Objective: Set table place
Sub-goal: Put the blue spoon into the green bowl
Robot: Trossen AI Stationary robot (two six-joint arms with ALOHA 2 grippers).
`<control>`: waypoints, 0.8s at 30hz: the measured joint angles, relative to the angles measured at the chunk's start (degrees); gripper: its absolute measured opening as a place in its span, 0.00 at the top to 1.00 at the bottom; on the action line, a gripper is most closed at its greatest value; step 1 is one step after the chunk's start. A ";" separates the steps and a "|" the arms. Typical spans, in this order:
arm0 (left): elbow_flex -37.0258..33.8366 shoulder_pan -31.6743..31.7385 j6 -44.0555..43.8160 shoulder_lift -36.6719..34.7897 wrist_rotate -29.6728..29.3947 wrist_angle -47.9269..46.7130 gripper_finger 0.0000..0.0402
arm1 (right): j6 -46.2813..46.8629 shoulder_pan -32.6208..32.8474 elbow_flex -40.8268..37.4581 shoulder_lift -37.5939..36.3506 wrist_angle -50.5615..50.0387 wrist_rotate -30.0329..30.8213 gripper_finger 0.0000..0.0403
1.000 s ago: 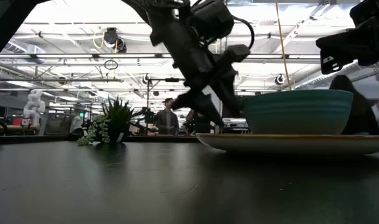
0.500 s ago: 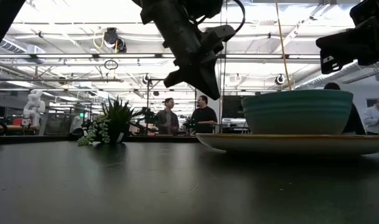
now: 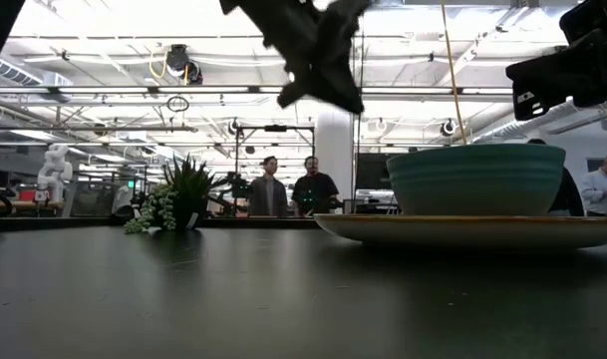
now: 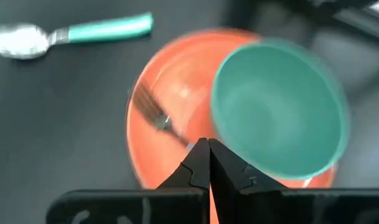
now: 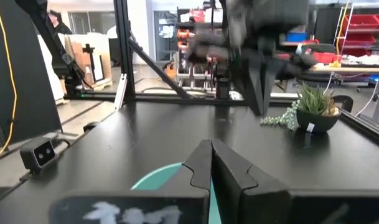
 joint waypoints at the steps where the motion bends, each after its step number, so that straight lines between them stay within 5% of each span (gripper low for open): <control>1: 0.00 -0.09 0.33 -0.82 -0.24 0.01 0.99 | 0.23 0.00 0.00 0.06 -0.12 0.02 1.00; 14: -4.67 -1.43 9.72 -14.43 -8.74 2.40 1.00 | 0.00 0.02 -0.01 0.70 -0.13 0.00 1.00; 18: -12.66 -1.64 8.49 -20.44 -11.81 4.57 1.00 | 0.07 0.02 0.00 0.70 -0.26 -0.02 1.00; 24: -32.64 -3.31 11.26 -31.45 -14.44 24.64 1.00 | -0.78 0.02 0.00 0.50 0.72 -5.79 1.00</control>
